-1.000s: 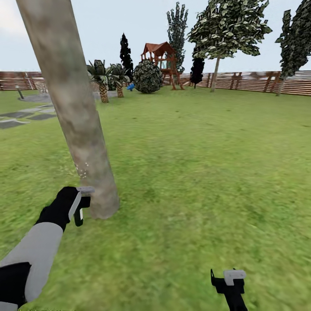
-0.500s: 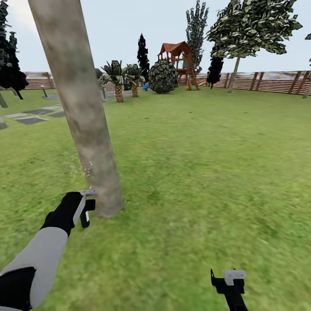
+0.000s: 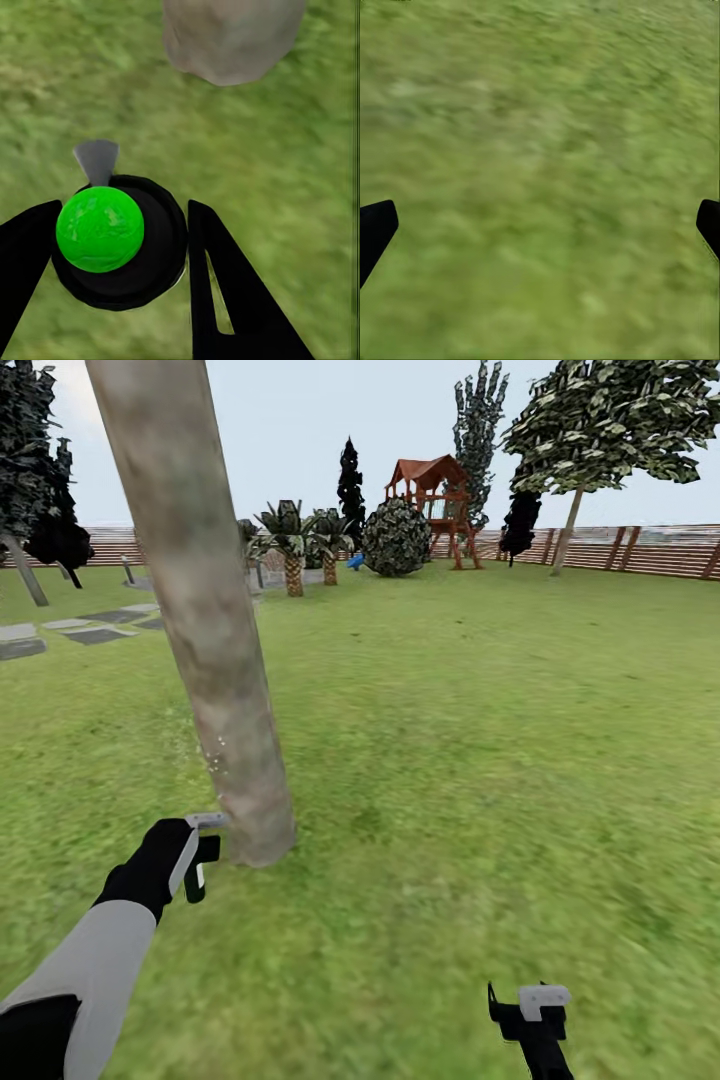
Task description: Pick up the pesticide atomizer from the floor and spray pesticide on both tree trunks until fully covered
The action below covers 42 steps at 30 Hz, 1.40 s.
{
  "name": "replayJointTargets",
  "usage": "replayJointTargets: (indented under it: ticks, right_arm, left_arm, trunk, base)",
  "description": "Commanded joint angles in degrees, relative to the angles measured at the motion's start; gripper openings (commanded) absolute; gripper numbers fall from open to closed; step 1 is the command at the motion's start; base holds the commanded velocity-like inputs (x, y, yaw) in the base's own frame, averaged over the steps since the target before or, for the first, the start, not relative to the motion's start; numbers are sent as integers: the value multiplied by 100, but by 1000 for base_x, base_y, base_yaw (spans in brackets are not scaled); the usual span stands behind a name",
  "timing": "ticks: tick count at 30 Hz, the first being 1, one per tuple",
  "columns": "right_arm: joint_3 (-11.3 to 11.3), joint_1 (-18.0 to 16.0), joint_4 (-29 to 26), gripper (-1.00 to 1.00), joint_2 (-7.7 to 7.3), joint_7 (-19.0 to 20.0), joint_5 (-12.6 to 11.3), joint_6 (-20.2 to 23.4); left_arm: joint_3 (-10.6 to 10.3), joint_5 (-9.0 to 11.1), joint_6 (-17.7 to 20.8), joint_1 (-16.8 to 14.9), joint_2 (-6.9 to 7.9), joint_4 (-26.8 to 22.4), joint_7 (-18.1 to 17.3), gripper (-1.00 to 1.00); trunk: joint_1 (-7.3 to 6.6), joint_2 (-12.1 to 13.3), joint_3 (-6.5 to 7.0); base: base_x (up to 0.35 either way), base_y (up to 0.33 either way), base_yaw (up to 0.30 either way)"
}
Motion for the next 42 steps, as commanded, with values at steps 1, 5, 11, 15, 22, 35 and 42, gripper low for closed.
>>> replayJointTargets:
  ticks: [1,5,11,15,22,35,42]
  right_arm:
    - [50,-2,2,100,0,-30,-26,-8]
    - [49,-2,2,100,0,-26,-26,-8]
    - [49,-2,2,100,0,-24,-26,-8]
    - [49,-2,2,100,0,-22,-26,-8]
    - [49,-2,-2,100,0,-29,-26,-8]
    - [49,-2,-7,100,-3,-31,-26,-8]
    - [49,-2,-3,100,0,-31,-26,-8]
  left_arm:
    - [11,-35,28,-3,-4,-8,-13,-100]
    - [11,-32,28,4,-11,-8,-13,-100]
    - [11,-32,28,6,-12,-10,-13,-100]
    - [18,-32,28,6,-9,-27,-13,-100]
    - [20,-32,37,6,-12,-61,-13,-100]
    - [3,-33,39,-65,-133,-112,-19,-100]
    - [-2,-38,229,-165,-199,-726,-13,-100]
  trunk:
    - [1,-2,-5]
    - [1,-2,-5]
    - [1,-2,-5]
    - [1,-2,-5]
    - [1,-2,-5]
    - [1,-2,-5]
    - [1,-2,-5]
  base:
    - [220,-189,1]
    - [103,-245,0]
    - [4,-273,0]
    - [0,-275,0]
    - [110,-270,172]
    - [64,-263,165]
    - [-114,-150,76]
